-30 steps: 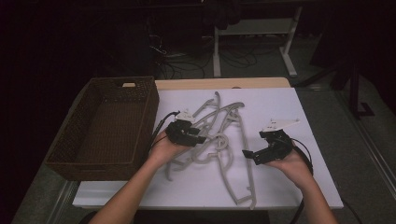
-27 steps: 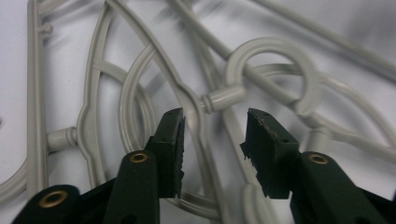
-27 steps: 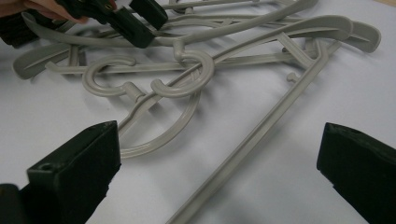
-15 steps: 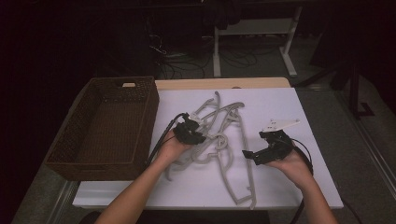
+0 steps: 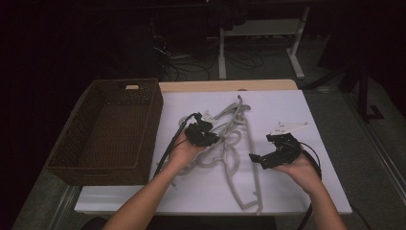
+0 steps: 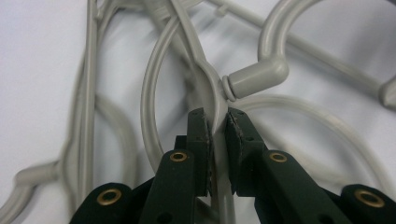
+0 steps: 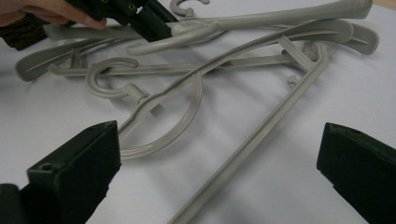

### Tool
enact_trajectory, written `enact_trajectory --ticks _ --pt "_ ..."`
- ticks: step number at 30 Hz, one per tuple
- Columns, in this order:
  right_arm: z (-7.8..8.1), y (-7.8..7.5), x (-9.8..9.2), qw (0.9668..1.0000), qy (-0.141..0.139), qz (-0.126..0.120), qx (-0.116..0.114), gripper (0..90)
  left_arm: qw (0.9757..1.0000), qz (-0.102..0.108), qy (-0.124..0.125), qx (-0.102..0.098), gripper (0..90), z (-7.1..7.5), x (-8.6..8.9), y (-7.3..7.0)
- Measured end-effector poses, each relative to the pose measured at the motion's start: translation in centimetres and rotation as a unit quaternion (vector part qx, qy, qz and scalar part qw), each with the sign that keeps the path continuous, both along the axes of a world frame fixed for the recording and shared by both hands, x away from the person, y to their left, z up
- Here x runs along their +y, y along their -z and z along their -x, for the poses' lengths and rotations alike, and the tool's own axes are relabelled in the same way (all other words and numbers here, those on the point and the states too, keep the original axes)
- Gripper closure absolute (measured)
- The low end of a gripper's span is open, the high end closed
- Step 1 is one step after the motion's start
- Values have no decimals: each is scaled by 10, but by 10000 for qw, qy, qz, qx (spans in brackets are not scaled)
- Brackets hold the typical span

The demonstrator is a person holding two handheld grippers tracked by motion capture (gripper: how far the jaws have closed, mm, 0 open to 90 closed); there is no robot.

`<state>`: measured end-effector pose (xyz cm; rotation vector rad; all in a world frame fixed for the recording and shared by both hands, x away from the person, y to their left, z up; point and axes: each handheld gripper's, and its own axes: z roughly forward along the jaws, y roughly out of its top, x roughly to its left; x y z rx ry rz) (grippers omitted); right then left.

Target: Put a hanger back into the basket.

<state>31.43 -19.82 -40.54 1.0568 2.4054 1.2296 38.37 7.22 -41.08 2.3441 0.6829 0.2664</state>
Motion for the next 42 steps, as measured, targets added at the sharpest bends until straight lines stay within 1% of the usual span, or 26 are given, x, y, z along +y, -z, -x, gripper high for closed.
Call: enact_trajectory --ticks 2,3,4,7,10,11,14,15,16,18,19,20,21,22,23,24,25,26,27,29,31,33,36,38,40,42 --pt "0 0 0 10000 1 -5 0 0 10000 5 28 10 804 2 -4 0" --pt "0 0 -1 10000 3 -6 -1 0 10000 -11 50 -4 803 5 -11 2" --pt "0 0 -1 10000 3 -6 -1 0 10000 -11 50 -4 799 5 -11 2" --pt "0 0 -1 10000 10 -17 -2 0 9998 -15 154 91 786 9 -23 9" --pt "0 0 -1 10000 20 -20 4 0 9997 -42 204 136 779 9 -28 14" --pt "0 0 -2 10000 22 -19 8 0 9996 35 261 118 753 9 -30 16" --pt "0 0 -2 10000 17 -14 1 0 9996 22 275 75 655 9 -30 14" --pt "1 0 -2 10000 16 -17 2 0 9995 47 309 14 626 9 -26 10" --pt "1 0 -2 10000 16 -17 2 0 9995 47 309 14 613 9 -26 10" --pt "1 0 -2 10000 22 -15 7 0 9995 174 233 -110 600 4 -12 -1" --pt "1 0 -2 10000 25 -15 9 0 9995 174 233 -110 600 4 -12 -1" --pt "1 1 -2 10000 20 -5 4 0 9996 190 90 -172 605 -3 -2 -8" --pt "1 1 -1 10000 17 4 19 0 9996 194 26 -207 622 -8 3 -11" --pt "1 1 -1 10000 17 4 19 0 9996 194 26 -207 644 -8 3 -11" --pt "0 1 0 10000 2 22 23 0 9995 146 -112 -270 663 -18 12 -15" --pt "0 1 0 10000 2 22 23 0 9995 146 -112 -270 690 -18 12 -15" --pt "0 1 0 10000 2 31 19 0 9993 79 -227 -291 707 -28 19 -16" --pt "0 1 0 10000 2 31 19 0 9993 79 -227 -291 721 -28 19 -16" --pt "0 1 0 10000 16 27 31 0 9988 -71 -388 -294 740 -37 25 -16" --pt "0 2 0 10000 47 35 70 9 9985 -110 -512 -167 798 -44 32 -12" --pt "-1 2 -1 9999 75 17 82 27 9982 -227 -560 -29 851 -48 37 -7" --pt "-1 3 0 9999 75 25 106 40 9980 -267 -567 132 899 -50 41 0" --pt "-1 3 0 9999 71 45 106 48 9976 -325 -552 252 900 -50 43 6" --pt "-1 3 1 9999 70 42 115 49 9973 -387 -479 401 900 -47 44 12" --pt "-1 3 1 9999 75 43 119 49 9970 -451 -413 473 900 -44 44 14" --pt "-1 4 1 9999 80 43 120 50 9969 -447 -383 514 900 -43 44 14"
